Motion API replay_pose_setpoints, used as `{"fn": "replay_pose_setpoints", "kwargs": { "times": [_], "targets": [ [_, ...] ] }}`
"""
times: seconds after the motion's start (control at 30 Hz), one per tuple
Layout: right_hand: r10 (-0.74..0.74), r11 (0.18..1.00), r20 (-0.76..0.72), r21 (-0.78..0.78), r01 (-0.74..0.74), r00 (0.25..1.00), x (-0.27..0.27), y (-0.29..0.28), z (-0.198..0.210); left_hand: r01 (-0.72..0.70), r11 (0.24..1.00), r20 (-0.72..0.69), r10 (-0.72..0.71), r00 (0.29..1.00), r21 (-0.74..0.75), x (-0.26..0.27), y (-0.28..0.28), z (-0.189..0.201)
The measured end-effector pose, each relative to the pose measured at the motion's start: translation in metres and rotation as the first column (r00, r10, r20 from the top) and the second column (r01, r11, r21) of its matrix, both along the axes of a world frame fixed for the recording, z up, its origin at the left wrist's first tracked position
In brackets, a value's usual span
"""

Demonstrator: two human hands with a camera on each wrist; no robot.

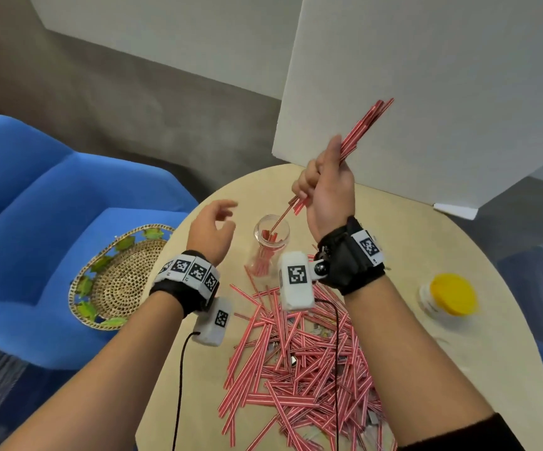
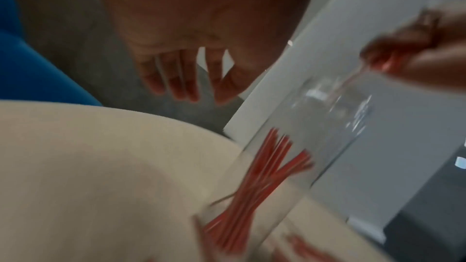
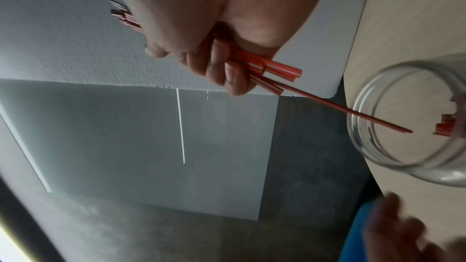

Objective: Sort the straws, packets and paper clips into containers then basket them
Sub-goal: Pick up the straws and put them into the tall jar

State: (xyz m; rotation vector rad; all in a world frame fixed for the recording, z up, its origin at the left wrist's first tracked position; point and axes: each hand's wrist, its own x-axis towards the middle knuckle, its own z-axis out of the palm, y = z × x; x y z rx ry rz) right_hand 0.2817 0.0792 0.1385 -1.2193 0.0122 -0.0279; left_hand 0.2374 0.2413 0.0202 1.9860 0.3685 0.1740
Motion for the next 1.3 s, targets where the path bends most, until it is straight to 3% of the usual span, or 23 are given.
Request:
{"fn": "replay_pose_setpoints", "kwargs": {
  "times": [0.07,0.17,0.33,0.47,0.6,0.83,1.07,1.2,1.3],
  "targets": [
    [0.021,0.998,0.029,-0.062,-0.019,0.999,0.001,0.007,-0.006,0.075,0.962,-0.220,-0.016,0.975,0.263,-0.009,0.009,-0.025],
    [0.077,0.970,0.041,-0.234,-0.065,0.996,0.000,0.014,-0.022,0.228,0.907,-0.423,-0.063,0.904,0.353,-0.033,0.005,-0.052],
    [0.183,0.823,0.013,-0.549,-0.146,0.983,-0.004,0.011,-0.055,0.413,0.887,-0.441,-0.292,0.849,0.208,-0.071,-0.029,-0.066],
    [0.163,0.770,0.007,-0.627,-0.123,0.987,-0.006,0.005,-0.069,0.638,0.717,-0.431,-0.499,0.752,0.282,-0.088,-0.065,-0.076],
    [0.193,0.770,0.053,-0.626,-0.118,0.980,-0.008,-0.001,-0.076,0.679,0.636,-0.472,-0.502,0.725,0.367,-0.093,-0.086,-0.086],
    [0.293,0.739,0.026,-0.641,-0.209,0.956,-0.010,-0.008,-0.079,0.642,0.652,-0.438,-0.478,0.761,0.404,-0.093,-0.079,-0.080],
    [0.397,0.595,-0.012,-0.758,-0.267,0.918,-0.009,-0.014,-0.090,0.623,0.635,-0.474,-0.419,0.775,0.457,-0.089,-0.080,-0.064],
    [0.424,0.566,0.003,-0.782,-0.262,0.906,-0.010,-0.020,-0.088,0.584,0.711,-0.469,-0.391,0.792,0.393,-0.086,-0.081,-0.060],
    [0.343,0.642,0.085,-0.748,-0.168,0.935,-0.013,-0.035,-0.077,0.544,0.778,-0.462,-0.376,0.803,0.315,-0.085,-0.080,-0.055]
  ]
}}
